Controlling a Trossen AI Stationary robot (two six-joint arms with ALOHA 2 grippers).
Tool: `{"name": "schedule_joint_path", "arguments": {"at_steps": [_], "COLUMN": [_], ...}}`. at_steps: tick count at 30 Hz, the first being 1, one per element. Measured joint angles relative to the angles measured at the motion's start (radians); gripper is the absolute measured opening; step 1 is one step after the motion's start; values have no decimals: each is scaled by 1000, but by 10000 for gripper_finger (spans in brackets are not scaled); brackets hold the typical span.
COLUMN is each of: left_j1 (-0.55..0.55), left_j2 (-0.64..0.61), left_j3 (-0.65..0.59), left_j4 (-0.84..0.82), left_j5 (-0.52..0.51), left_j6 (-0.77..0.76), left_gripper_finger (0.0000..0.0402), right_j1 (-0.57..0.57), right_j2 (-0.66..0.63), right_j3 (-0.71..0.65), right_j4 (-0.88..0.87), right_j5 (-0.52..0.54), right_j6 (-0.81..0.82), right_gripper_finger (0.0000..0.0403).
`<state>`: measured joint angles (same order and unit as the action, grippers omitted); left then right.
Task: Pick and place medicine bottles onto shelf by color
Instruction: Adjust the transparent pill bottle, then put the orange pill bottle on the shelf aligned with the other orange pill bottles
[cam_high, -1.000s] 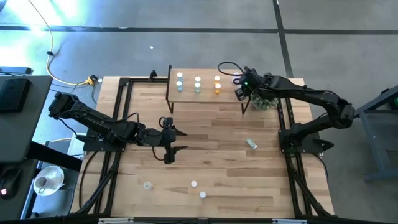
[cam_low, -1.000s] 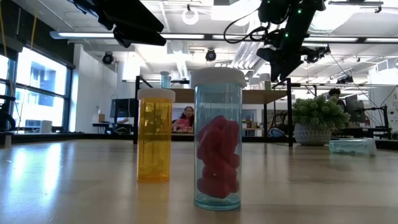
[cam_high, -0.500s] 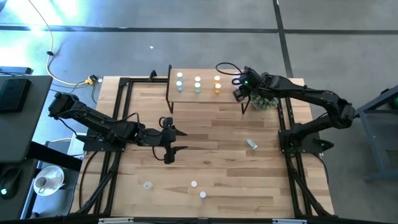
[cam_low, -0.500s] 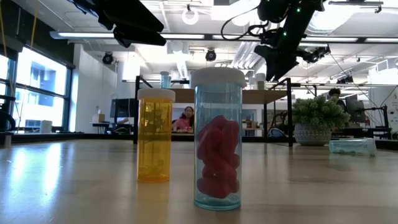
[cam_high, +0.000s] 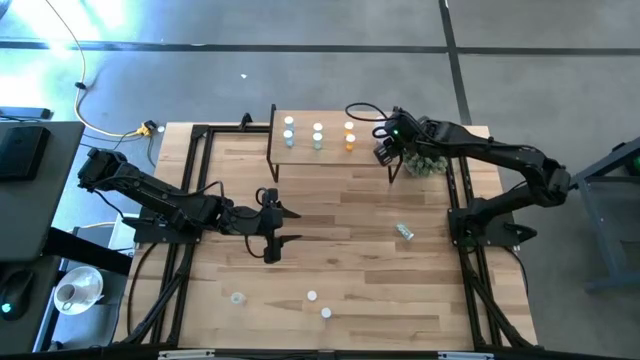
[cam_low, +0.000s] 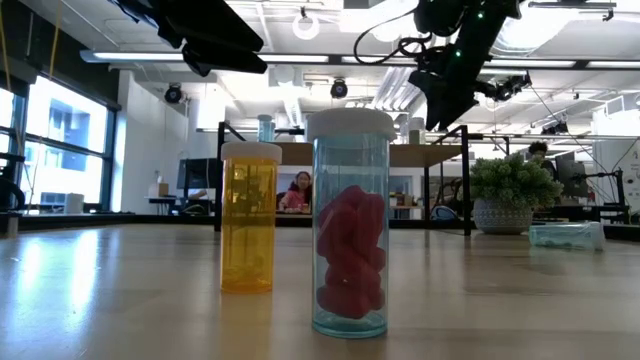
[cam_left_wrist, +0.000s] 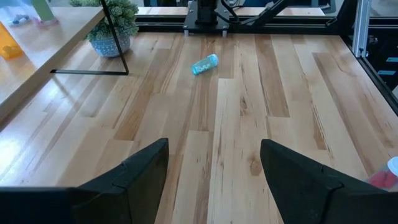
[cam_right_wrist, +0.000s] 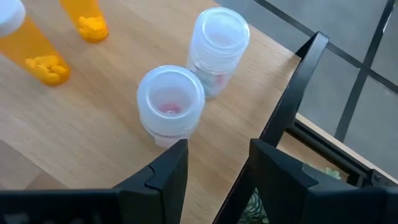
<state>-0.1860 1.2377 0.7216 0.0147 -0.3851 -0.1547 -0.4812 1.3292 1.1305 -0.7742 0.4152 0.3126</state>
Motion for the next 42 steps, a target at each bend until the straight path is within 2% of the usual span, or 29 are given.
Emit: {"name": "schedule_joint_path", "arguments": {"at_steps": [8,15,22,32,36,42], "left_j1": [0,0,0,-18,-61,-135], "left_j2": [0,0,0,0,-16,-44], "left_j3": [0,0,0,0,0,2], "left_j4": [-3,-4,-28,-56,-75,-103], "left_j5": [0,0,0,3,31,26], "left_j6": [0,0,-3,-53,-55,-68], "left_gripper_finger": [243,243,243,243,243,243], "right_j1": [42,141,304,561,663,786], "right_j2": [-67,-131,-134,-132,-112,-38], "right_j3": [0,0,0,0,0,0], "right_j4": [-38,-127,-218,-223,-177,-50], "right_j5": [-52,-121,-163,-165,-122,-117], "right_j6": [22,92,98,127,131,85], "right_gripper_finger": [163,163,163,163,163,163]}}
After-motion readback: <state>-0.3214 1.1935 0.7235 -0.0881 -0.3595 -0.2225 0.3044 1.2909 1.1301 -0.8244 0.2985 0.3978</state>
